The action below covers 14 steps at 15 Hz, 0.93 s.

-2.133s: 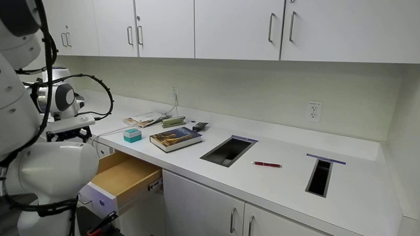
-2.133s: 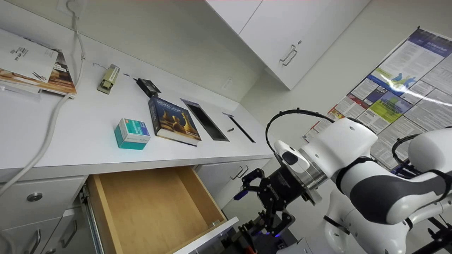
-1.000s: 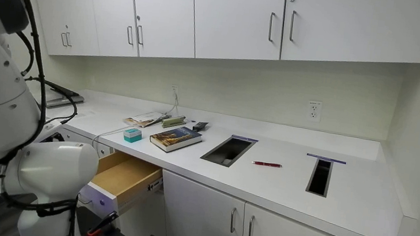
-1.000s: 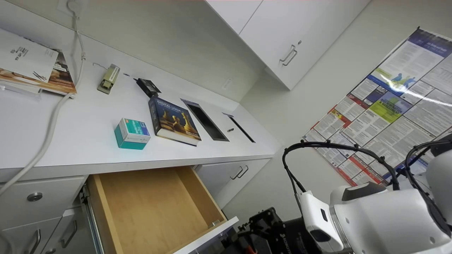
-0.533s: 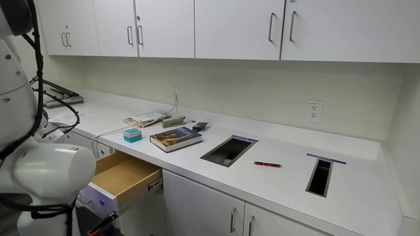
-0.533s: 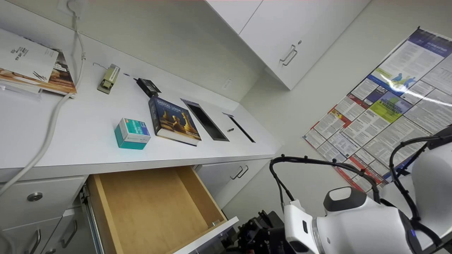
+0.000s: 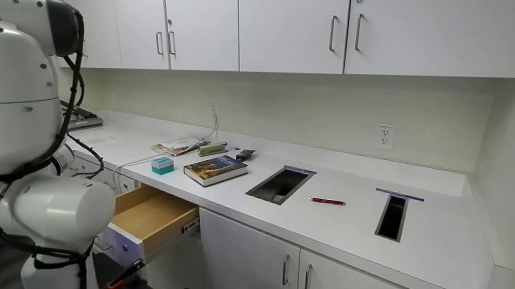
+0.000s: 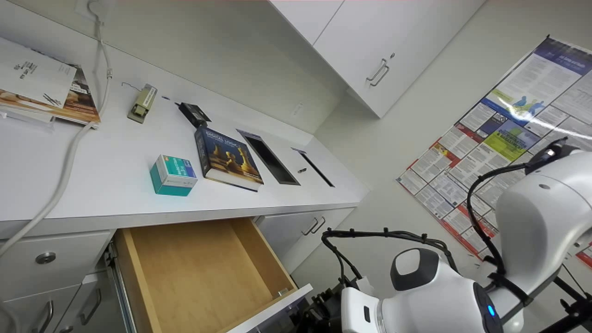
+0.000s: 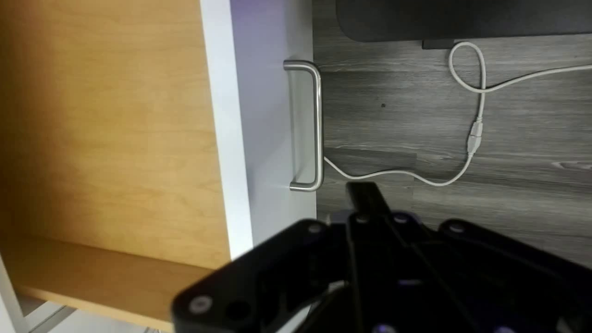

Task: Close the drawer

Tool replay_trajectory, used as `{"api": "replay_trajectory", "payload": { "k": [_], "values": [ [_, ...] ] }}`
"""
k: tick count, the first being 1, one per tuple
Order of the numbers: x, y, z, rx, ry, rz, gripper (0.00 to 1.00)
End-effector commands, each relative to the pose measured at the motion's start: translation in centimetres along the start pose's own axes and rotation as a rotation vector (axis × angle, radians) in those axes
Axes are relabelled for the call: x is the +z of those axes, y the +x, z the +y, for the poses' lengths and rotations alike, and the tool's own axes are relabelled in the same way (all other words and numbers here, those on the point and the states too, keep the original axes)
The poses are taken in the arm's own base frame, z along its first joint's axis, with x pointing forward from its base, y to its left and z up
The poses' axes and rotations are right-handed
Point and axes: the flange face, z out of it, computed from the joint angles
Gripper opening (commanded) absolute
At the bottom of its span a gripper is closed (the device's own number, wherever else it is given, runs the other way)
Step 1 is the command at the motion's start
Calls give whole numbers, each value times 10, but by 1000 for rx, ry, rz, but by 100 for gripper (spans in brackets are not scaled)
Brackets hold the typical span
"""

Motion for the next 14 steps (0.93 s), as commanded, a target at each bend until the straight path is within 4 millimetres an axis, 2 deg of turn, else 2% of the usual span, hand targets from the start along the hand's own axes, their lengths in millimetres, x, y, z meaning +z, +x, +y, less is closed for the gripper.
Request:
{"api": "replay_trajectory", "payload": {
  "k": [1, 6, 10, 11, 14],
  "values": [
    [25, 11, 12, 21, 35, 24, 0],
    [70, 27, 35, -12, -22, 52, 0],
    [103, 38, 43, -56, -61, 36, 0],
    [109, 42, 44, -69, -78, 26, 0],
    [105, 56, 56, -95, -203, -10, 0]
  ]
}}
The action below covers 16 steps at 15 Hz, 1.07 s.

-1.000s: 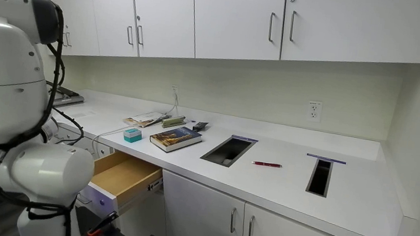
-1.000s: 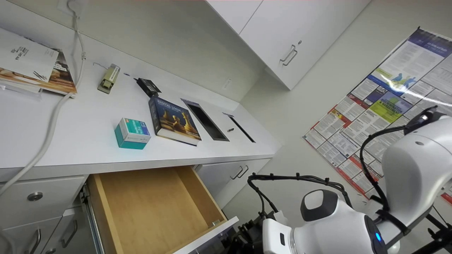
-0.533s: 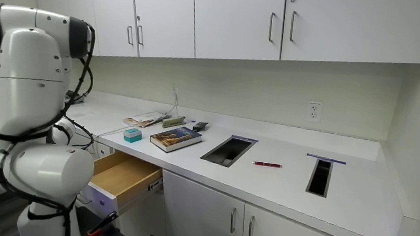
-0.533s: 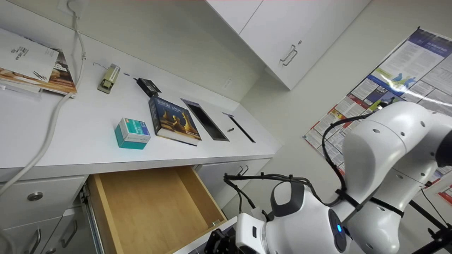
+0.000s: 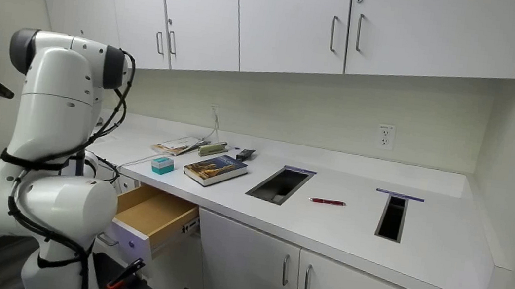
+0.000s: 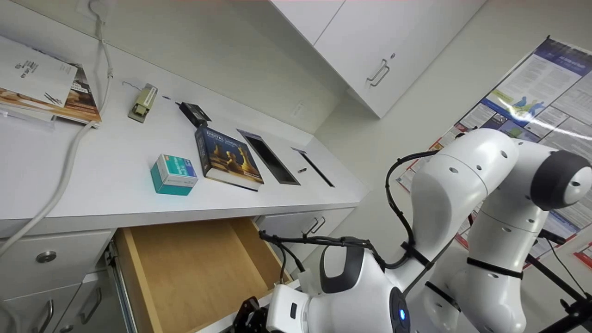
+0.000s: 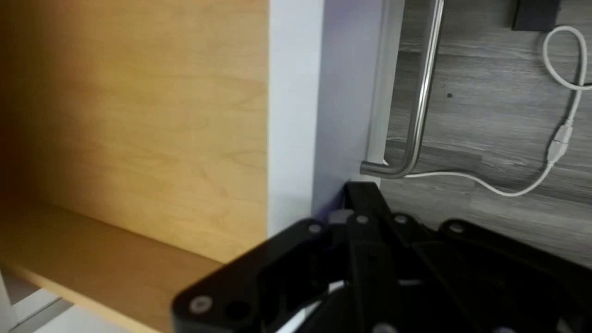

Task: Close the drawer

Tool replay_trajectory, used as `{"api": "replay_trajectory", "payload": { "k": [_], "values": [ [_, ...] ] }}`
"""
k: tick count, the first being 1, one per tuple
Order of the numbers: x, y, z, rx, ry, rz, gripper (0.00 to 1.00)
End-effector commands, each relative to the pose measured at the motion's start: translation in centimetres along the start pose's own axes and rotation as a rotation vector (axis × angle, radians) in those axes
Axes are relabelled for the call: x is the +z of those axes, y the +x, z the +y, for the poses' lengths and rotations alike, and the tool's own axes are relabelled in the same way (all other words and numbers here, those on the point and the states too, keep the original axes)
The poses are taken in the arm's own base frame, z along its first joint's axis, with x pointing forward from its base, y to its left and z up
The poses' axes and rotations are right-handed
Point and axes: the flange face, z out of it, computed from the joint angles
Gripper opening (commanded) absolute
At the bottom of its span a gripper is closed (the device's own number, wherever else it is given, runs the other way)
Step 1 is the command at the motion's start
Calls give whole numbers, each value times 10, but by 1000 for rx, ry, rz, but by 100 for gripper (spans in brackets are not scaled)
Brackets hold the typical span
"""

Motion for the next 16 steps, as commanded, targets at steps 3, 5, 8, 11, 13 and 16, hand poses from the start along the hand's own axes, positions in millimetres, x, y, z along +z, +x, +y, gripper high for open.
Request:
{"api": "replay_trajectory", "payload": {
  "k": [3, 5, 8, 11, 13, 16],
  "values": [
    [13, 19, 21, -43, -216, -108, 0],
    [13, 22, 29, -55, -283, -146, 0],
    [11, 23, 45, -50, -371, -177, 0],
    [18, 20, 66, -39, -426, -192, 0],
    [28, 15, 79, -32, -443, -204, 0],
    [27, 13, 75, -36, -394, -197, 1]
  ]
}}
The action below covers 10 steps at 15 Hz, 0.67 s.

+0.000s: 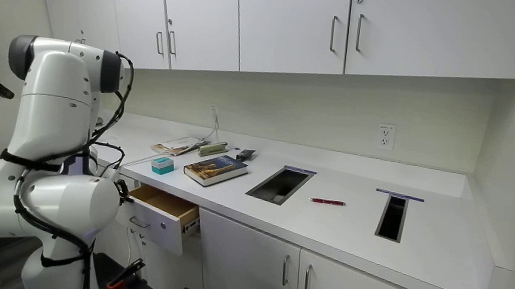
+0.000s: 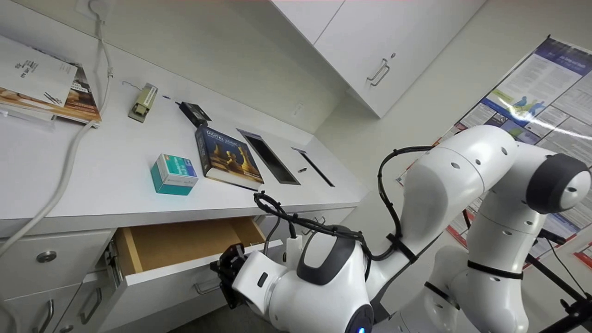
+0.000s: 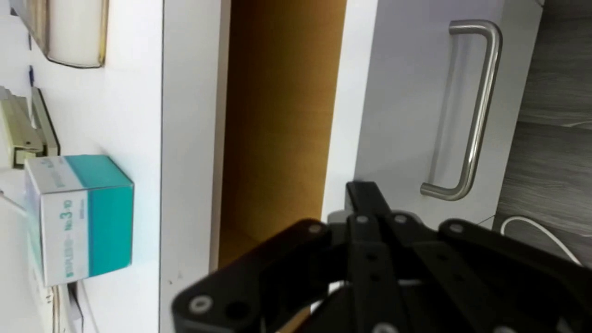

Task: Close the drawer

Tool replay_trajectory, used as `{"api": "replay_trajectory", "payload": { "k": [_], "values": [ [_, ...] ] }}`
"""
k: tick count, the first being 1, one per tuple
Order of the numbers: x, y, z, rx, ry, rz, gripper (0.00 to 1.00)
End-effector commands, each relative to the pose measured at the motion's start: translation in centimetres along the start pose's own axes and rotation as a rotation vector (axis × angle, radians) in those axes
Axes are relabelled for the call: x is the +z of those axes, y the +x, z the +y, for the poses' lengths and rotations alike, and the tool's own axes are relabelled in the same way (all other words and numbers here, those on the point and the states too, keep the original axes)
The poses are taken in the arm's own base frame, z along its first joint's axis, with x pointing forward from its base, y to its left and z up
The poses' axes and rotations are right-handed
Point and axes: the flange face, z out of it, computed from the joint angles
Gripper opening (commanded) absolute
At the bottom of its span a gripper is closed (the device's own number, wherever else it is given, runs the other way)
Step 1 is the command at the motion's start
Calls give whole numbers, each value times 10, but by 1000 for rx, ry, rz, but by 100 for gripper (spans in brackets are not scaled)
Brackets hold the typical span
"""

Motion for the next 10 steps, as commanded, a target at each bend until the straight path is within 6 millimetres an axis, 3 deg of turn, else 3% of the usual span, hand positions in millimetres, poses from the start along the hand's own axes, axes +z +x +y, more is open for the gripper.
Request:
{"api": "replay_trajectory", "payload": {
  "k": [1, 5, 10],
  "values": [
    [4, 0, 5, 10, 5, -4, 1],
    [13, -2, 5, 19, 19, -17, 1],
    [56, 2, 20, 223, -190, 18, 0]
  ]
}}
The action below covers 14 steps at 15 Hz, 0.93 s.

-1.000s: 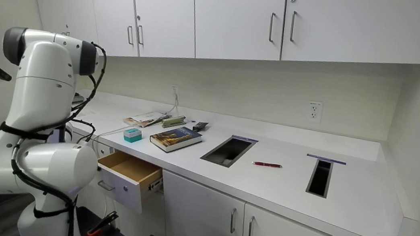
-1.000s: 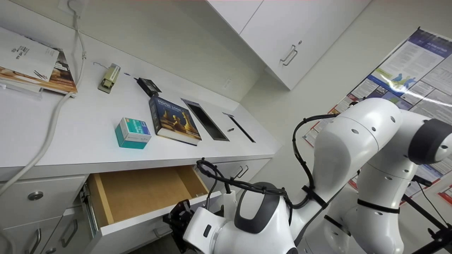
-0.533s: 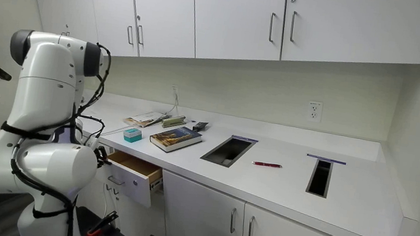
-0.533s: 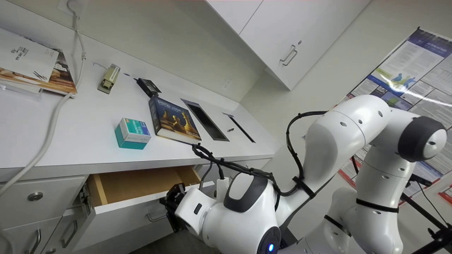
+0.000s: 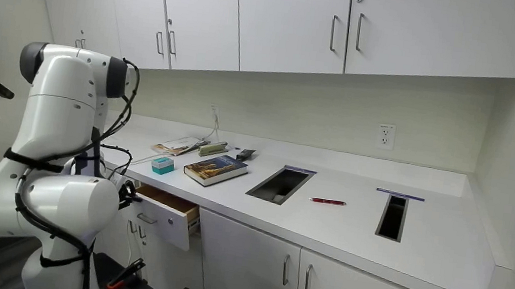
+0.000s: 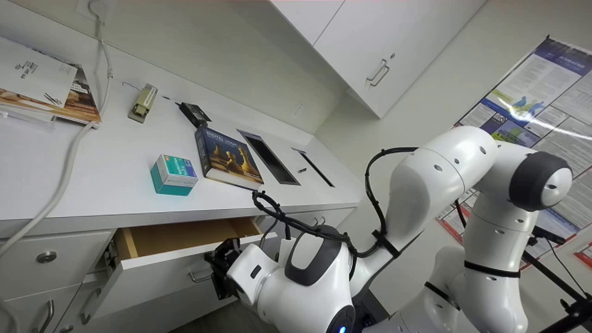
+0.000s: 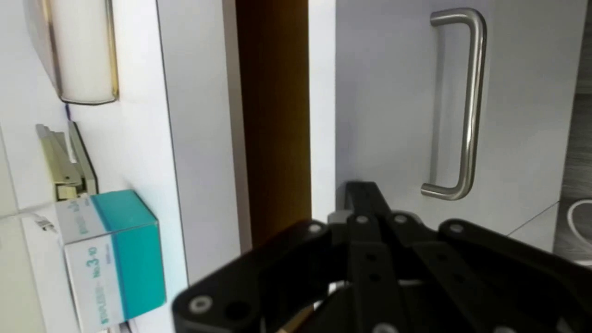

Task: Close the drawer

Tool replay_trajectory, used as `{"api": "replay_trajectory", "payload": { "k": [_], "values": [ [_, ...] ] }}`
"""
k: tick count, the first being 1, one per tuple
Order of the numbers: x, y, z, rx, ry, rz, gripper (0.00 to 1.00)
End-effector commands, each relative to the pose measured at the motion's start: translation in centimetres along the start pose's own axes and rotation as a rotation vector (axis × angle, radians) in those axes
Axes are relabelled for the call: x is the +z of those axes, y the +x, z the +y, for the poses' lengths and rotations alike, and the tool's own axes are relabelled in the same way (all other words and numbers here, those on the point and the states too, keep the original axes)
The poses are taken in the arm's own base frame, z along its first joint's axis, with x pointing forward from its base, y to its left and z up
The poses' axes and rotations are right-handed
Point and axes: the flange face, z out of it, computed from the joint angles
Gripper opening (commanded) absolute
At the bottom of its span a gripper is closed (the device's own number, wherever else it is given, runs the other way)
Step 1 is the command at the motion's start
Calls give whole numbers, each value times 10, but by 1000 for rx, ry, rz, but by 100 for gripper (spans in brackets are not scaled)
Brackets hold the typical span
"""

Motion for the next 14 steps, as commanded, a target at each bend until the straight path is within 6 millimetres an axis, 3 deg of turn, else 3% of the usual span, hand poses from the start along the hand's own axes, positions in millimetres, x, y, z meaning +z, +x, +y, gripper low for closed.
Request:
{"api": "replay_trajectory", "payload": {
  "k": [1, 5, 8, 11, 14],
  "values": [
    [35, 8, 20, 111, -157, 24, 0],
    [66, 14, 37, 171, -314, 46, 0],
    [68, 20, 43, 163, -369, 66, 0],
    [60, 22, 46, 158, -382, 81, 0],
    [22, 25, 65, 115, -323, 78, 0]
  ]
}}
